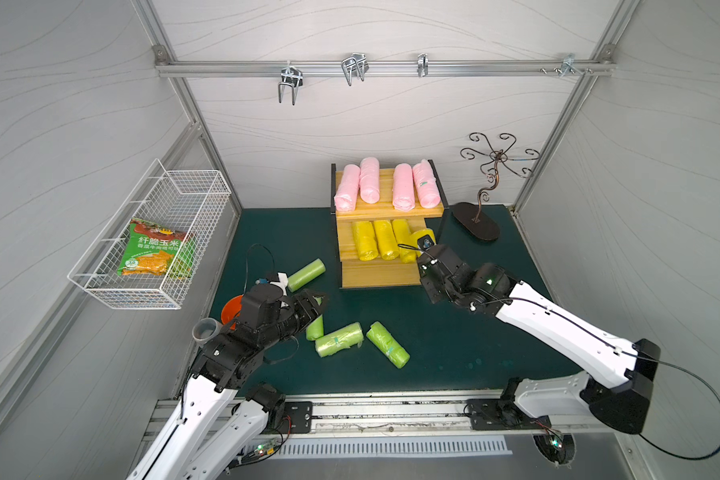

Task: Sort the rolls of trash bags by color and place them on the shelf
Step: Place the roll of trash bags on the shelf.

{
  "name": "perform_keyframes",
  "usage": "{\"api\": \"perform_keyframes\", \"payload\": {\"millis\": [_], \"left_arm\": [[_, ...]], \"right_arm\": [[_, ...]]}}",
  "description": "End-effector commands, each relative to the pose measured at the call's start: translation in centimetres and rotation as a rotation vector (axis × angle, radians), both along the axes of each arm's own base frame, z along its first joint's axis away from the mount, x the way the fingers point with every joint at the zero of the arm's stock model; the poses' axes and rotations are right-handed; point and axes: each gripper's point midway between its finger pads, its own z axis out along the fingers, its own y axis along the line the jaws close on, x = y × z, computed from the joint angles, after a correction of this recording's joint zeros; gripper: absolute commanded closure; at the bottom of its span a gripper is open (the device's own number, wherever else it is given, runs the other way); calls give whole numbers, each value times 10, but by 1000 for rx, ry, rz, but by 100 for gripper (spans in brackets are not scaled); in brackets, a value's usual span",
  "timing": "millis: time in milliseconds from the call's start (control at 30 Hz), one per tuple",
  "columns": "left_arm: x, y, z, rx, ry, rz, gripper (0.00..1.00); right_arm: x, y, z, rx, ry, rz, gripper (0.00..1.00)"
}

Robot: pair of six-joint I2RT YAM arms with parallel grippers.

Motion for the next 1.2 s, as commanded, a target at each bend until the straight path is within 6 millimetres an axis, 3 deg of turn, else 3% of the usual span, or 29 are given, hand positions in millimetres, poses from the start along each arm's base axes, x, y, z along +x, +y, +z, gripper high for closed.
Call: {"api": "perform_keyframes", "payload": {"millis": [0, 667, 867, 1167], "left_arm": [[5, -2, 16, -4, -56, -5, 31], [1, 2, 7, 5, -44, 5, 32], [1, 2, 6, 5, -44, 1, 32], [0, 3, 3, 9, -39, 4, 32]], "right_arm": [[13, 1, 5, -32, -25, -4, 100], [60, 34, -7, -127, -33, -51, 100], [71, 35, -10, -158, -31, -97, 100], [80, 20, -15, -151, -31, -175, 100]]}}
